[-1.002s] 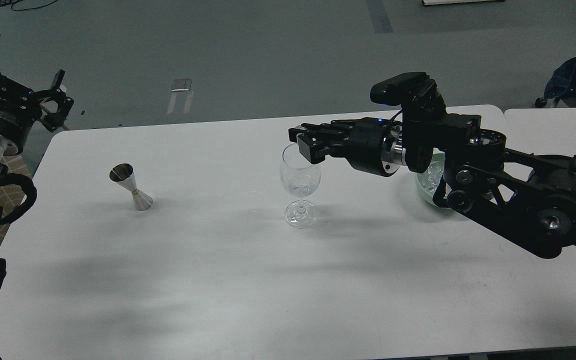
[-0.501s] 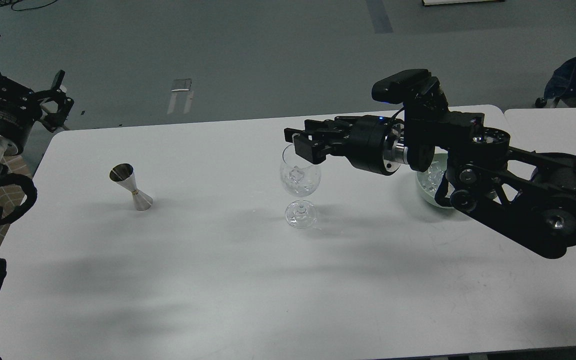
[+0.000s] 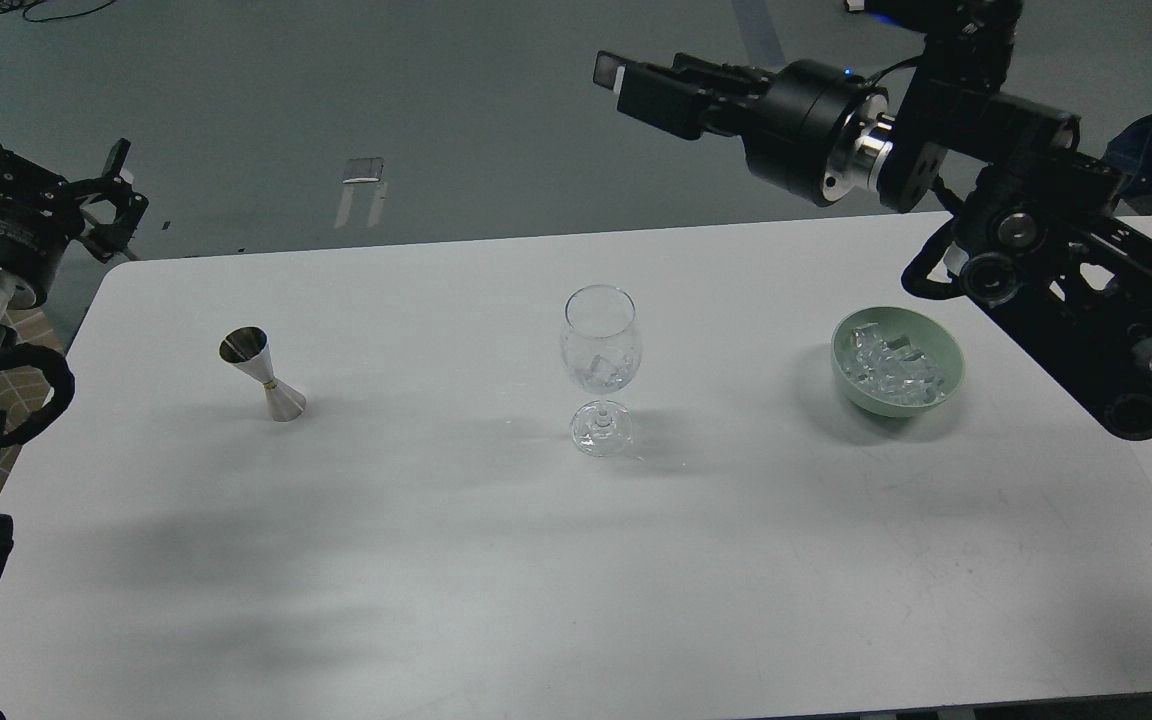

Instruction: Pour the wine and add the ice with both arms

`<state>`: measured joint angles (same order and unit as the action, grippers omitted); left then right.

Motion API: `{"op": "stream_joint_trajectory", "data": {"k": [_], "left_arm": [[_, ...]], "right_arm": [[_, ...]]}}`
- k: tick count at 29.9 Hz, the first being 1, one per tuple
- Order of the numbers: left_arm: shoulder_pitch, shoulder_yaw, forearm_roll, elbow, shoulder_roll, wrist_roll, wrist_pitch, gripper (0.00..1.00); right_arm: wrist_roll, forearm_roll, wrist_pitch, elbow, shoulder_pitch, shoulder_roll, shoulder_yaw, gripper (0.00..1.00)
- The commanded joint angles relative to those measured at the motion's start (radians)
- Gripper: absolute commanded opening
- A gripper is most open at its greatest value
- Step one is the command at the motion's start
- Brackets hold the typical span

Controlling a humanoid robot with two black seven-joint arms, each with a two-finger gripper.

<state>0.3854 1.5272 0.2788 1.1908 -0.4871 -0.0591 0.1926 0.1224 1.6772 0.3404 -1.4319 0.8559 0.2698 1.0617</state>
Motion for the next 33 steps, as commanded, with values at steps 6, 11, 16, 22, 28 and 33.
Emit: {"op": "stream_joint_trajectory", "data": {"k": [6, 11, 16, 22, 28, 33], "left_arm": [[0.038, -0.051, 0.016, -0.039, 0.005, -0.011, -0.001, 0.98], [0.044, -0.056, 0.017, -0.04, 0.015, 0.018, 0.014, 0.98], [0.046, -0.058, 0.011, -0.042, 0.022, 0.088, 0.05, 0.98], [0.049, -0.059, 0.011, -0.046, 0.068, 0.087, 0.054, 0.98], [0.049, -0.061, 0.011, -0.069, 0.082, 0.085, 0.051, 0.98], [0.049, -0.067, 0.008, -0.083, 0.081, 0.081, 0.057, 0.98]], "right_arm": [[-0.003, -0.377, -0.012, 0.244, 0.0, -0.075, 0.247, 1.0], [-0.003, -0.768, -0.017, 0.3, 0.0, -0.072, 0.36, 1.0], [-0.003, -1.039, -0.031, 0.402, 0.005, -0.07, 0.406, 1.0], [0.0, -1.201, -0.055, 0.51, -0.018, -0.07, 0.411, 1.0], [0.005, -1.43, -0.043, 0.614, -0.046, -0.08, 0.4, 1.0], [-0.003, -1.45, -0.031, 0.698, -0.051, -0.155, 0.408, 1.0]]}}
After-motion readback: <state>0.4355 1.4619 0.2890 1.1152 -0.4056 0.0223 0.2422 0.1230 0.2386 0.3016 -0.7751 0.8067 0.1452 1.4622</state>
